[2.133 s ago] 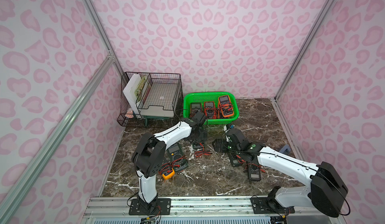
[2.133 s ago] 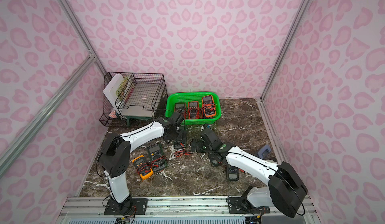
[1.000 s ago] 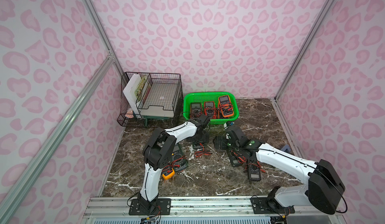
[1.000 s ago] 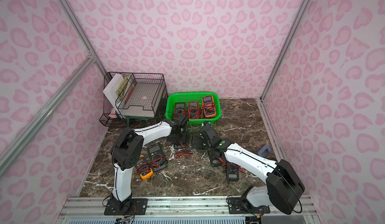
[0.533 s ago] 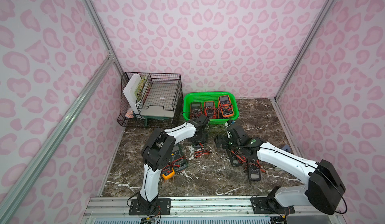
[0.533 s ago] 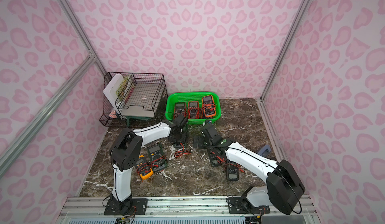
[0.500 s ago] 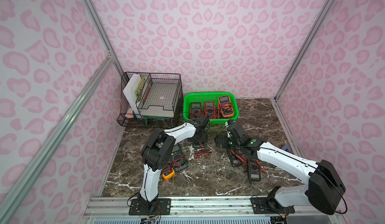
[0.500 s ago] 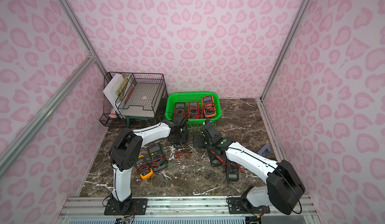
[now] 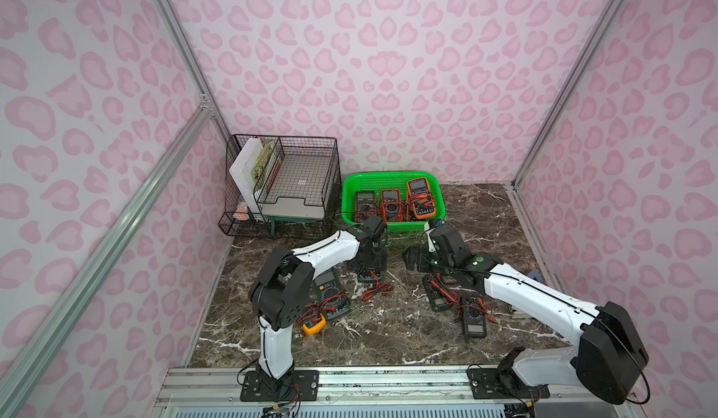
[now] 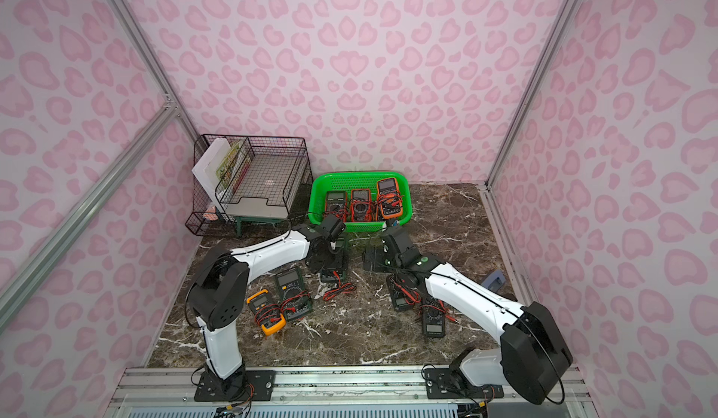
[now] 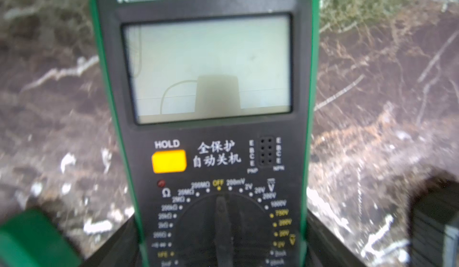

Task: Put the multimeter into the basket
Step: Pick up the multimeter from the center of the board, then place the multimeter in the basket.

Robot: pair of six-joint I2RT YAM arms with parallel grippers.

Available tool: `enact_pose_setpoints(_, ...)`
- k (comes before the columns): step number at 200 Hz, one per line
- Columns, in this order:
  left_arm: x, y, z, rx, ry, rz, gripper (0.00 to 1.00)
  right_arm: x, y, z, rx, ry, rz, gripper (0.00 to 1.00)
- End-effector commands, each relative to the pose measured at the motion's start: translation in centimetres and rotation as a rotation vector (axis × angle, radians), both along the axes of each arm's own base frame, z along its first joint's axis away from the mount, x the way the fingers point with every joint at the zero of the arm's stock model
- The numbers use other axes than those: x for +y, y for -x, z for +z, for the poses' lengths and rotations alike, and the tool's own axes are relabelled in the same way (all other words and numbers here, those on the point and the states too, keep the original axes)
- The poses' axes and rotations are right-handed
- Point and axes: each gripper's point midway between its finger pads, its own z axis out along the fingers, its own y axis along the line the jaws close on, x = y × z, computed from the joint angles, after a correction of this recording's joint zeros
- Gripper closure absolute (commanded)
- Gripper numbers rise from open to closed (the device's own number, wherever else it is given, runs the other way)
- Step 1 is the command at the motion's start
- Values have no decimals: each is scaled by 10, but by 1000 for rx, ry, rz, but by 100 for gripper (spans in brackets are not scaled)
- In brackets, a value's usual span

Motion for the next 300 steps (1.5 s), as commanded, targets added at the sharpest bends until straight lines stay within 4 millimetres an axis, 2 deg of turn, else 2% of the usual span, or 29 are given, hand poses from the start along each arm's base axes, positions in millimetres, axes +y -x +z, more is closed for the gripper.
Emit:
enact_pose_setpoints(1,0,10,10,11,14,-2,100,2,-5,11,-24,-35,10,1)
enact_pose_setpoints(51,-2,21,46,-32,52,-17,100,-3,-11,27,-49,-94,-5,1)
enact_pose_setpoints(107,-8,8,90,-111,91,-20,100,-10,-14,46,-84,-144,-22,1)
enact_pose_setpoints(117,-8,8,90,-109,88,-21,100,-10,-13,47,-85,-147,-21,1)
enact_pose_setpoints(121,-13,2,102,-135,108,-20,100,-11,-13,47,-83,-148,-21,1)
enact_pose_setpoints(140,-17,-4,112,-153,119,-25,100,-12,-12,47,-80,-151,-22,1)
enact_pose_setpoints(229,-32,-34,151,-247,126,-48,100,-16,-6,48,-69,-163,-18,1)
enact_pose_setpoints(300,-34,-77,178,-395,145,-27,100,-23,-2,47,-64,-187,-47,1)
